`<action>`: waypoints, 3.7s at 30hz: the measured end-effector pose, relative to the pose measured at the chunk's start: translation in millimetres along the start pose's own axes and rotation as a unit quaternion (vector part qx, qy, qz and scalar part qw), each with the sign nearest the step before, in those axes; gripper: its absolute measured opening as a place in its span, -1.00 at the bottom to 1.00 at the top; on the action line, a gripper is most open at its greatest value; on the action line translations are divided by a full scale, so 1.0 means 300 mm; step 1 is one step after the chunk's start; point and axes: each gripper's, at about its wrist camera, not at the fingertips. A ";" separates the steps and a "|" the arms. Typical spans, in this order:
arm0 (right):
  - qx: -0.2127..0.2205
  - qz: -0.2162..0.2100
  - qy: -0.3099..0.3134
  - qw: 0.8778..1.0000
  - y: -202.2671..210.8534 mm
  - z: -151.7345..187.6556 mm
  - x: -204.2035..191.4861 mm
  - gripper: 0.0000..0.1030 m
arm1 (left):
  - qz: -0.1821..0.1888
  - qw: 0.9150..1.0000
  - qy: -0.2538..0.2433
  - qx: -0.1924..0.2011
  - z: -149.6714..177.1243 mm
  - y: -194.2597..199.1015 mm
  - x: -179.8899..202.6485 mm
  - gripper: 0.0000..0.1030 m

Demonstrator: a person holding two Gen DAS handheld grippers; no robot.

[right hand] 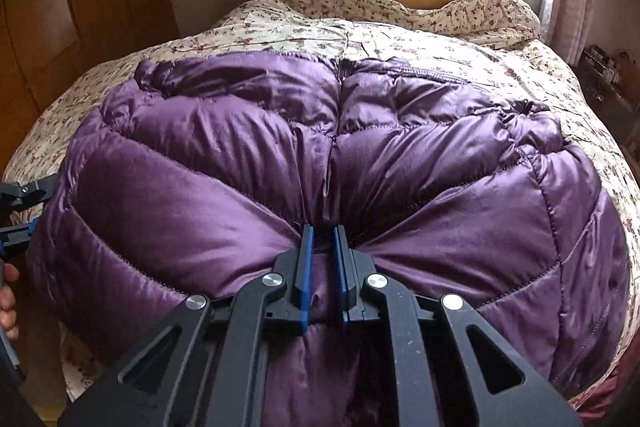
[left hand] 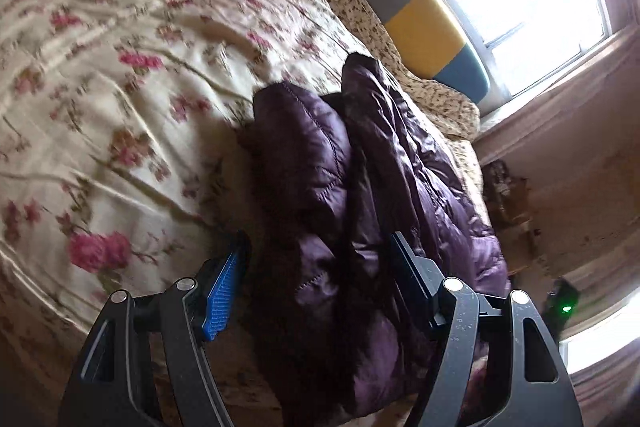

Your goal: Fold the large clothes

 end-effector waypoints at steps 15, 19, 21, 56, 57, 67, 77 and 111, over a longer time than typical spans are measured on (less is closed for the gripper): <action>-0.004 0.006 -0.009 1.000 -0.023 0.001 0.003 -0.82 | 0.107 0.993 0.009 -0.056 0.053 -0.059 0.034 -0.01; -0.003 0.013 -0.007 1.000 -0.026 -0.001 -0.010 -0.82 | 0.118 0.992 -0.009 -0.049 0.054 -0.031 0.075 -0.27; -0.001 0.018 -0.004 1.000 -0.027 0.002 -0.015 -0.82 | 0.123 0.991 -0.020 -0.044 0.056 -0.012 0.102 -0.40; 0.023 0.104 -0.112 0.988 0.307 0.046 0.496 -0.33 | 0.147 0.962 -0.198 -0.115 0.219 -0.327 0.920 -0.54; 0.021 0.121 -0.120 0.985 0.320 0.057 0.540 -0.32 | 0.134 0.963 -0.204 -0.118 0.235 -0.353 0.940 -0.54; -0.032 0.190 -0.162 0.968 0.297 0.138 0.830 -0.23 | 0.049 0.957 -0.245 -0.146 0.341 -0.628 1.075 -0.24; -0.047 0.191 -0.180 0.964 0.253 0.157 0.918 -0.22 | 0.043 0.943 -0.284 -0.169 0.428 -0.698 1.129 0.19; 0.029 0.134 -0.093 0.986 0.489 -0.061 0.587 -0.05 | -0.016 0.982 -0.178 -0.065 0.175 -0.375 0.659 0.43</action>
Point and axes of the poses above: each gripper's, at about its wrist camera, not at the fingertips, and y roughly against the way its jaws point, x to its right, z to its underside, and after that the axes turned 2 degrees about y, right-handed
